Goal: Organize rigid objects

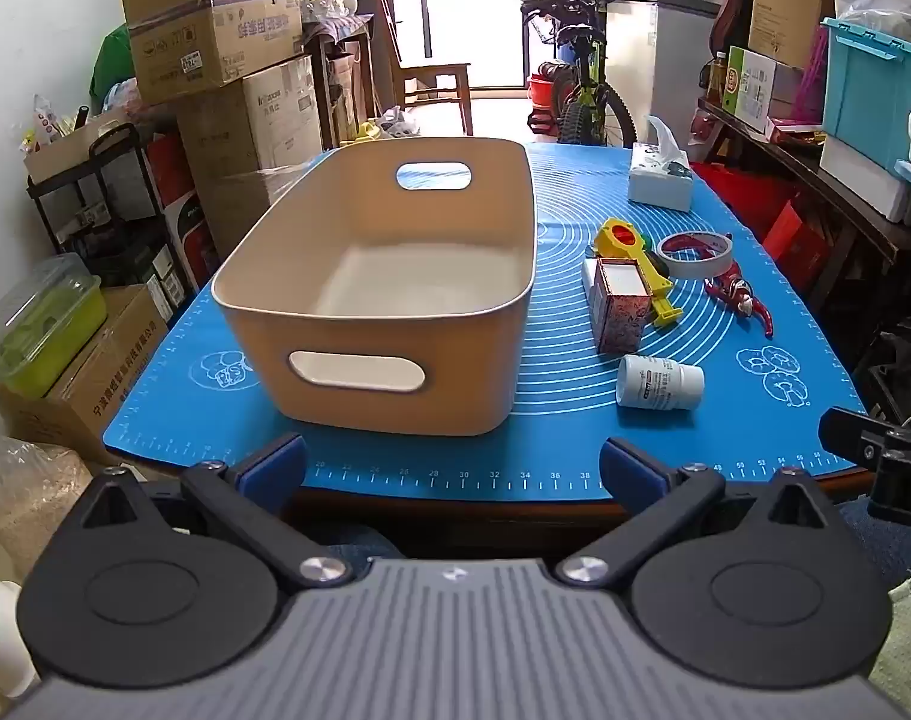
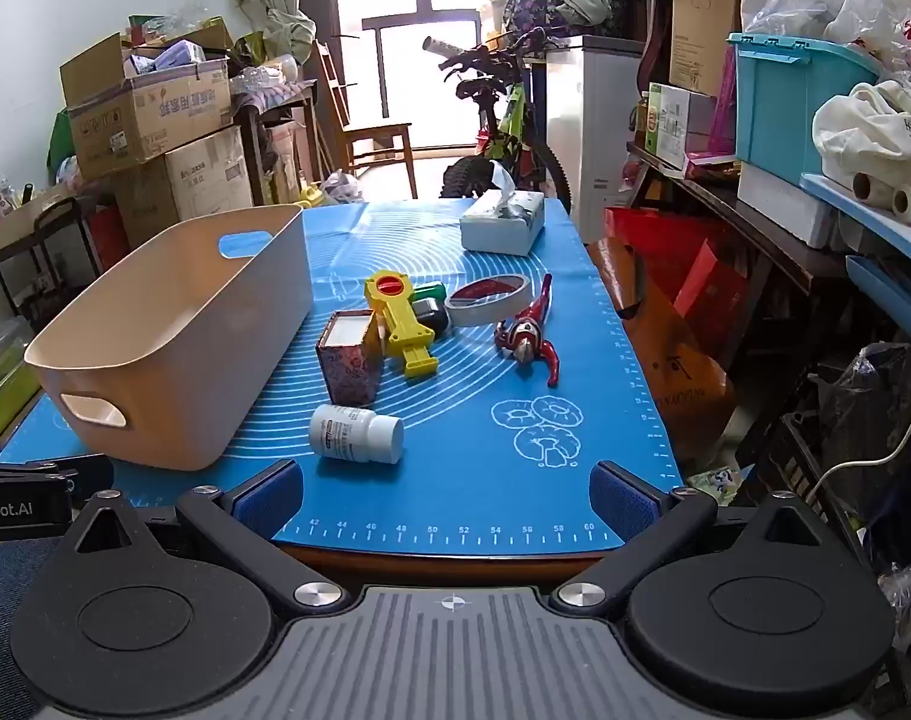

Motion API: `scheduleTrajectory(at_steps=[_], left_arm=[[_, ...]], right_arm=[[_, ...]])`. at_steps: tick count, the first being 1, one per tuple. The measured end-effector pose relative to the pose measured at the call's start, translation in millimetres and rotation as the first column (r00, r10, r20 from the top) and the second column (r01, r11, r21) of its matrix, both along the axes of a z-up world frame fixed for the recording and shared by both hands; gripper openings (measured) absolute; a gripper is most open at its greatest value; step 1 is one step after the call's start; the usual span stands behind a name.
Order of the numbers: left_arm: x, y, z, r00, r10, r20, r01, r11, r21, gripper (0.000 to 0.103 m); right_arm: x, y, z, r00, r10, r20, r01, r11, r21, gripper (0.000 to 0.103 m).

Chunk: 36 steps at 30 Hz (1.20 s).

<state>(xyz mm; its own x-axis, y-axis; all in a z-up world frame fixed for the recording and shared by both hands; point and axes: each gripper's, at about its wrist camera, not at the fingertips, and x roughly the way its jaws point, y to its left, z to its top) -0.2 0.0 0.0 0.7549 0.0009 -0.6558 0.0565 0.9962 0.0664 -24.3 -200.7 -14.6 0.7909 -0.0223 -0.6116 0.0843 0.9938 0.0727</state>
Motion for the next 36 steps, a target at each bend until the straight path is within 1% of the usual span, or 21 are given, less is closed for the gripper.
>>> scheduleTrajectory(at_steps=[5,12,32,36], left_arm=[[-0.2,-0.4,0.2,1.0,0.0,-0.002,0.0,1.0,0.01,0.103],[-1.3,4.7,1.6,1.0,0.002,-0.005,-0.002,1.0,0.008,0.103],[-2.1,4.0,-0.3,1.0,-0.001,-0.004,0.001,1.0,0.015,0.103],[-1.9,4.0,-0.1,1.0,0.0,-0.005,0.0,1.0,0.015,0.103]], right_arm=[[-0.2,0.6,-0.1,1.0,-0.001,0.003,0.001,1.0,-0.002,0.101],[0.2,-0.9,-0.2,1.0,-0.003,-0.007,0.003,1.0,0.011,0.101],[1.6,-0.5,-0.2,1.0,-0.004,-0.013,0.004,1.0,0.01,0.101],[2.8,-2.9,-4.2,1.0,-0.006,-0.014,0.007,1.0,0.014,0.101]])
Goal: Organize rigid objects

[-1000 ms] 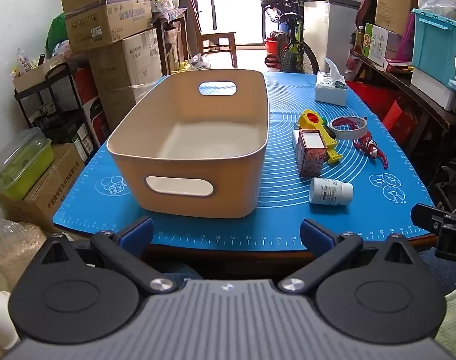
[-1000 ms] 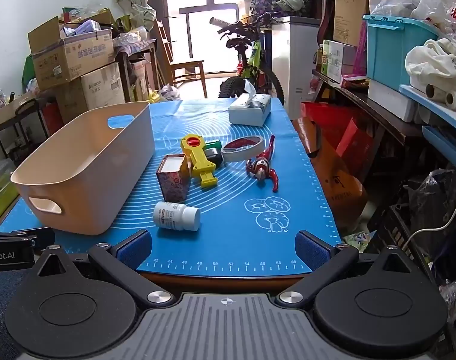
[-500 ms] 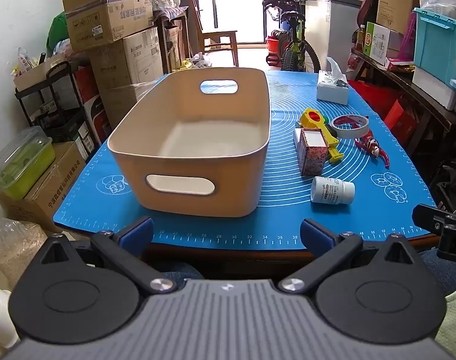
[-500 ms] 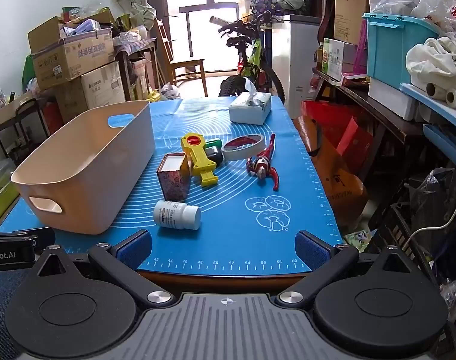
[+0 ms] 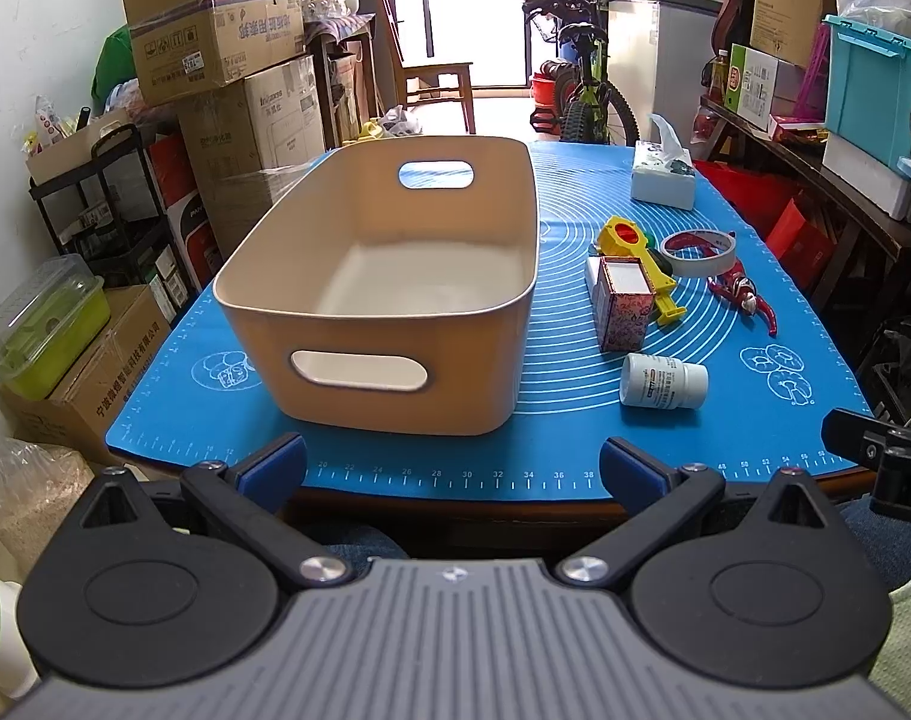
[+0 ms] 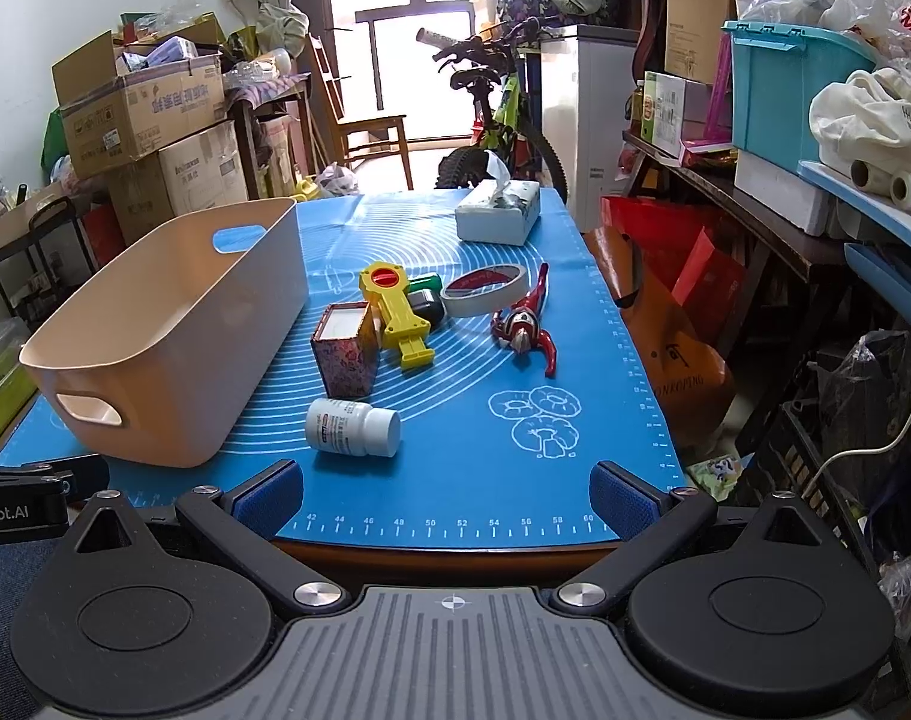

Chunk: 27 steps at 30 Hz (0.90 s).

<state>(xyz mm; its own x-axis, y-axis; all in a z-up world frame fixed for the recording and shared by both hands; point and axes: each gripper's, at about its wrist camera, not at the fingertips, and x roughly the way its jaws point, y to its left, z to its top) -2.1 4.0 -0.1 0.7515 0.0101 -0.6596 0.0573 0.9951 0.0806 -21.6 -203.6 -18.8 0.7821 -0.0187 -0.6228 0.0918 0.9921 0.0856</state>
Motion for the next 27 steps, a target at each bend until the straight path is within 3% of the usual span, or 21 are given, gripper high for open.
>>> scheduleTrajectory(at_steps=[27], left_arm=[[3.4,-5.9,-4.3,1.0,0.0,-0.008,0.0,1.0,0.003,0.103]], right_arm=[[0.5,-0.1,-0.2,1.0,-0.001,-0.008,0.001,1.0,0.001,0.101]])
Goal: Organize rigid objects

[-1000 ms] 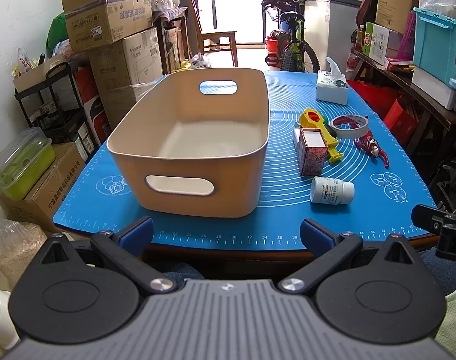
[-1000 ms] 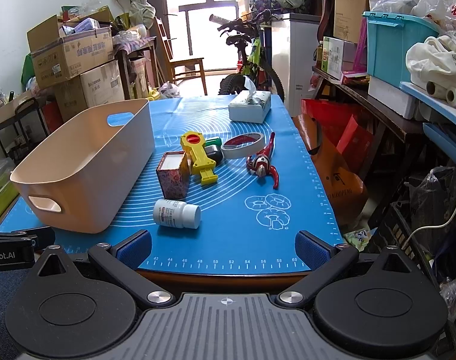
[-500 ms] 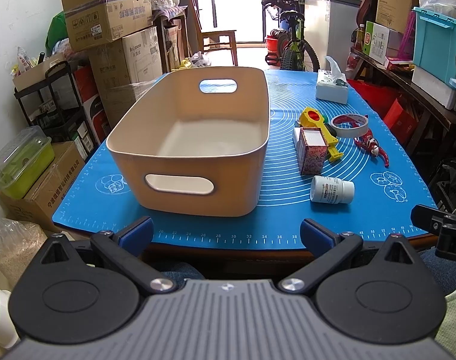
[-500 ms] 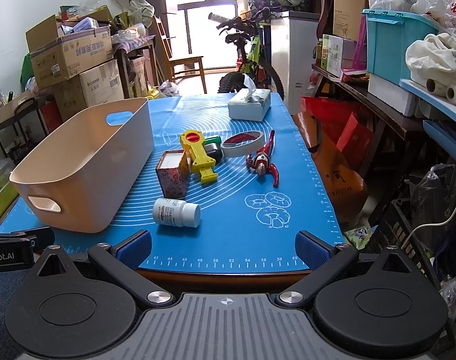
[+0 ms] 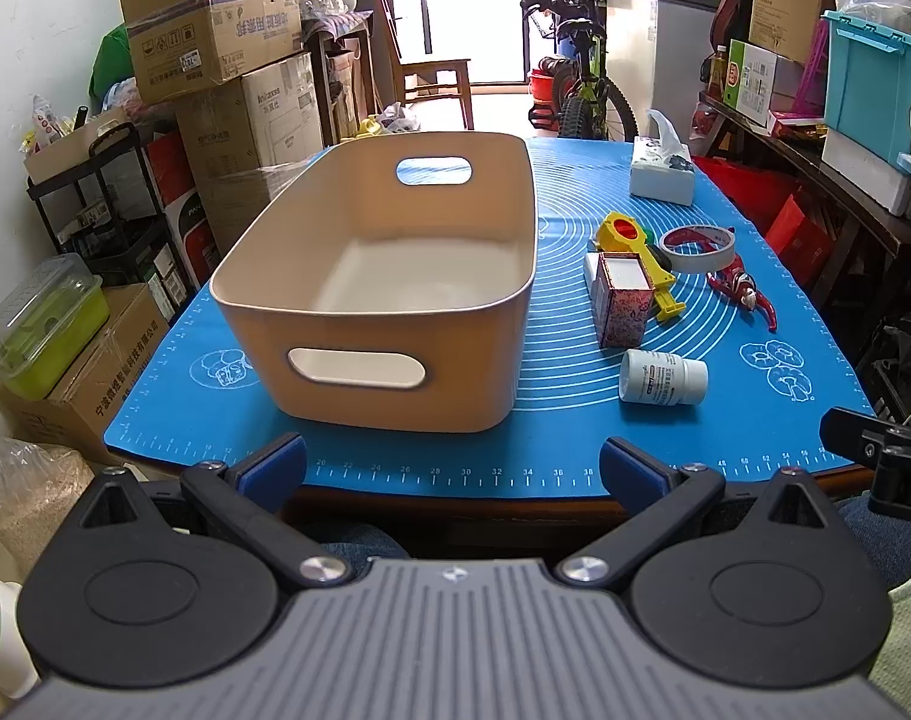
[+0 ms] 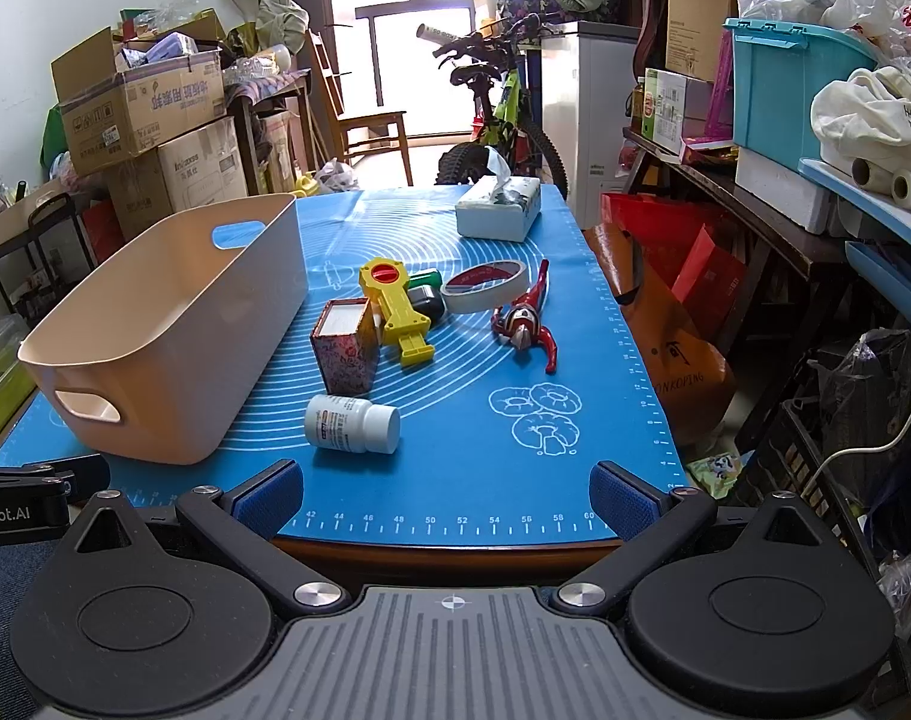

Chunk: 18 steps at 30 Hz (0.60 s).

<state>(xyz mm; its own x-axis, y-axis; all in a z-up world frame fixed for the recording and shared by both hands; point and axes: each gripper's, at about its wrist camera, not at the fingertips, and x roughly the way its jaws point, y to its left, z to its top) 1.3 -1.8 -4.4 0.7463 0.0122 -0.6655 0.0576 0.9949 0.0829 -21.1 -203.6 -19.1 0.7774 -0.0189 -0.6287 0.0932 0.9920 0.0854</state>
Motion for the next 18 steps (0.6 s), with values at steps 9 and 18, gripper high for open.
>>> scheduleTrajectory(at_steps=[9,18], left_arm=[[0.1,0.1,-0.1,1.0,0.0,-0.001,0.0,1.0,0.0,0.103],[0.2,0.2,-0.1,1.0,0.0,0.0,0.0,1.0,0.0,0.103]], right_arm=[[0.2,0.1,0.0,1.0,0.0,-0.001,0.0,1.0,-0.001,0.101],[1.6,2.6,-5.9,1.0,0.001,-0.003,-0.001,1.0,-0.005,0.101]])
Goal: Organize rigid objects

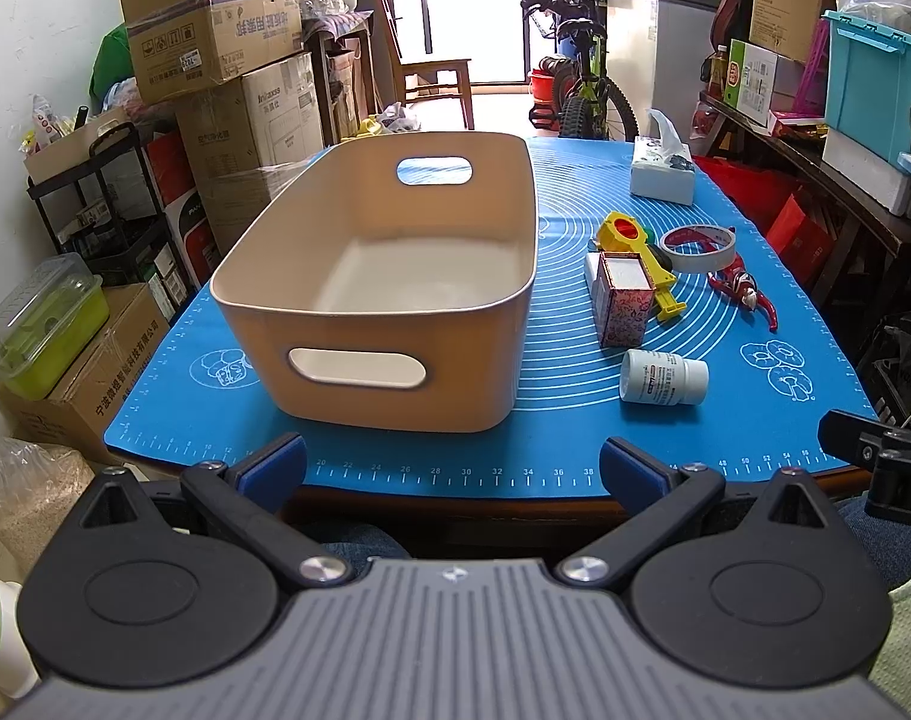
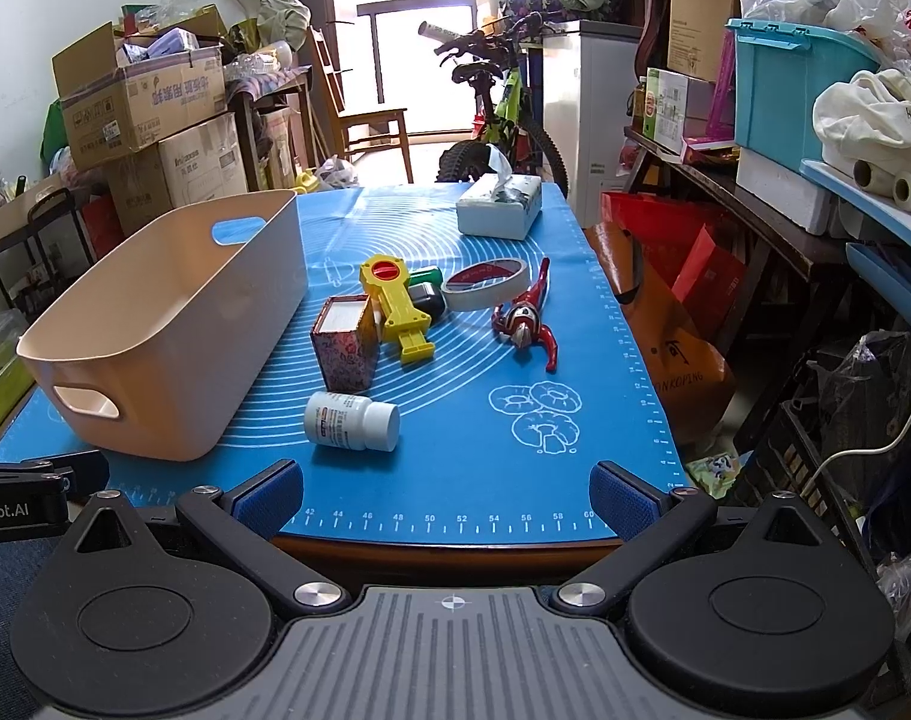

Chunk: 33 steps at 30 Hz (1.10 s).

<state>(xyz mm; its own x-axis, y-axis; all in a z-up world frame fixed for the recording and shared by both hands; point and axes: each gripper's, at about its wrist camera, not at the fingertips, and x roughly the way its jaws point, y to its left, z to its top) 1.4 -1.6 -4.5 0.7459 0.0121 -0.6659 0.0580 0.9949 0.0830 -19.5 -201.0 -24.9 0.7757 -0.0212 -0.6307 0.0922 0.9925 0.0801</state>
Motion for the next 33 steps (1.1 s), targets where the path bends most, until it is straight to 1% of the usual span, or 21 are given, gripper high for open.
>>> scheduleTrajectory(at_steps=[10,13,15,18,20,22,28,33], left_arm=[[1.0,1.6,-1.2,1.0,0.005,0.0,-0.005,1.0,0.001,0.103],[2.0,3.2,-0.9,1.0,0.008,-0.003,-0.008,1.0,0.008,0.103],[2.5,3.3,0.4,1.0,0.008,-0.002,-0.008,1.0,0.013,0.103],[6.9,5.7,4.9,1.0,0.019,-0.003,-0.019,1.0,0.025,0.103],[13.3,10.2,8.3,0.999,0.038,-0.017,-0.038,0.999,0.028,0.103],[19.7,15.8,12.9,0.999,0.037,-0.019,-0.036,0.999,0.014,0.103],[44.2,31.5,32.4,0.997,0.073,0.027,-0.074,0.996,0.042,0.103],[73.2,47.8,40.7,0.997,0.076,0.005,-0.076,0.996,0.039,0.103]], right_arm=[[0.6,-2.2,-5.5,1.0,-0.009,-0.011,0.009,1.0,0.004,0.101],[0.5,-3.9,-2.9,1.0,-0.018,-0.018,0.019,1.0,0.01,0.101],[0.8,-1.8,2.5,0.999,-0.032,-0.012,0.032,0.999,-0.008,0.101],[4.0,3.0,7.1,1.0,-0.013,-0.007,0.013,1.0,-0.02,0.1],[8.5,4.1,8.3,1.0,-0.007,-0.013,0.006,1.0,-0.013,0.101],[12.2,5.3,9.7,1.0,-0.008,-0.004,0.008,1.0,-0.011,0.101],[35.6,10.1,10.5,1.0,-0.004,0.004,0.004,1.0,0.021,0.101],[59.7,15.9,8.7,1.0,-0.012,0.015,0.012,1.0,0.013,0.101]])
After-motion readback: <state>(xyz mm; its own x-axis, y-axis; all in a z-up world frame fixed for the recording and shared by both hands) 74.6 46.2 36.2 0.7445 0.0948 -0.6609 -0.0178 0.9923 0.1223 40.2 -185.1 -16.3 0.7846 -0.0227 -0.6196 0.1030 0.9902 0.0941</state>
